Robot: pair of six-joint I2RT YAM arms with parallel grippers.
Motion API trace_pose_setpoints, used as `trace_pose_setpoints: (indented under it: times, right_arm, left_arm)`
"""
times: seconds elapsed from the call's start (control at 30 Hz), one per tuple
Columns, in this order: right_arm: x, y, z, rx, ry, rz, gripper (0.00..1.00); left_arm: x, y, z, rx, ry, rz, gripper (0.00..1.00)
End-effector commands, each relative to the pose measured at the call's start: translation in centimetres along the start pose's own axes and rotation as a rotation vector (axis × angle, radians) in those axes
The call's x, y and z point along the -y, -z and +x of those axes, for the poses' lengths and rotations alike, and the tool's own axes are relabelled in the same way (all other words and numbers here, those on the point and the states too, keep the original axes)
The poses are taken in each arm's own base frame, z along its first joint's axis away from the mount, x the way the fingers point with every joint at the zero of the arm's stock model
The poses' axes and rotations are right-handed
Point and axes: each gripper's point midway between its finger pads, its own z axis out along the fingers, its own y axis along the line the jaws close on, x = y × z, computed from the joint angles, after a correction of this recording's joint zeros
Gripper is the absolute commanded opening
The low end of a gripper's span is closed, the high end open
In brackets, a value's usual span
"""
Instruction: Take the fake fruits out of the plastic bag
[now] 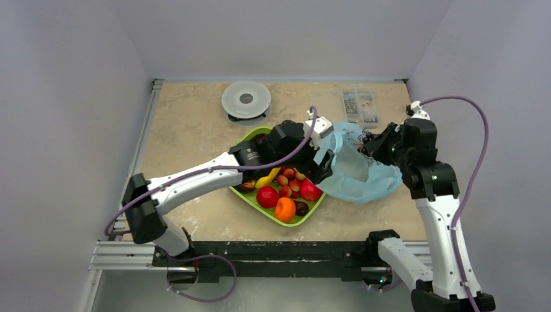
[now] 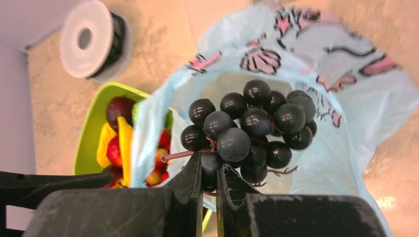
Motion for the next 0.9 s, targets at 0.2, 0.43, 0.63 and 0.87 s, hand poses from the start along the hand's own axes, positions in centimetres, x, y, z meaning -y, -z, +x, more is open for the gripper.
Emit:
trace_pose_setpoints:
  times: [0.2, 0.43, 0.63, 0.87]
  right_arm:
    - [-10.3, 7.2, -4.9, 0.007, 0.192, -0.412, 0.00]
    - [-21.0, 7.0, 0.1, -0.117, 0.280, -0.596, 0.00]
    - [-27.5, 4.1, 8.6, -0.254, 0.385, -0.612, 0.00]
    - [-29.0, -4.0, 15.1, -0.345, 0.425, -0.502, 0.00]
  left_arm:
    - [-4.6, 16.6, -6.2, 0.214, -0.155, -0.211, 1.00]
    - [-12.2, 29.0, -8.4, 0.526, -0.252, -0.748, 1.00]
    - [-13.9, 35.9, -7.3, 0.791, -0.255, -0.917, 1.00]
    - [-14.7, 36.8, -5.4, 0.824, -0.246, -0.970, 0.97]
